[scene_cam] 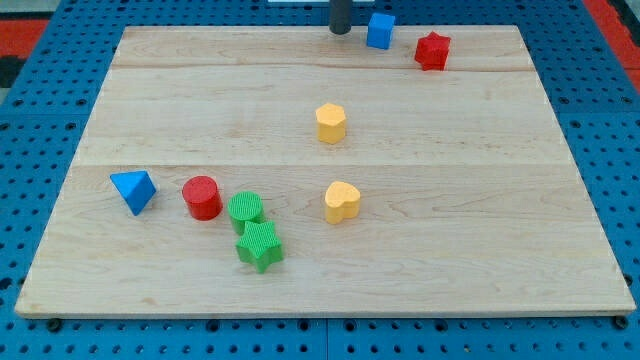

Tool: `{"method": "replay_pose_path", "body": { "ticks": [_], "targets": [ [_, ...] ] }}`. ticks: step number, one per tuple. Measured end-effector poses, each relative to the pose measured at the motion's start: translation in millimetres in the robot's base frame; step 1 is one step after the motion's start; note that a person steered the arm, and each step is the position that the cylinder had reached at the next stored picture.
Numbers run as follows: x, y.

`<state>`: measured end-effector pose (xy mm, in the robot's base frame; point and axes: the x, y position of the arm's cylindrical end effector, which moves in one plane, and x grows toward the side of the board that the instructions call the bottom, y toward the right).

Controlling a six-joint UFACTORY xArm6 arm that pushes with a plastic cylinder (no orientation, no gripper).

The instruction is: Move the blue cube diagonal top left to the yellow hexagon

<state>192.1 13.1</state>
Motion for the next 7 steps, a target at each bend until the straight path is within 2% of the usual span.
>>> {"method": "replay_pose_path", "body": {
  "ticks": [1, 2, 3, 4, 5, 6, 7],
  "targets": [
    [8.4, -47.8],
    [97.6, -45.0],
    [134.4, 48.1],
    [116.9, 166.3],
    [66.6, 260.7],
    [1.2, 236.0],
    [-1.0, 202.3]
  ]
}}
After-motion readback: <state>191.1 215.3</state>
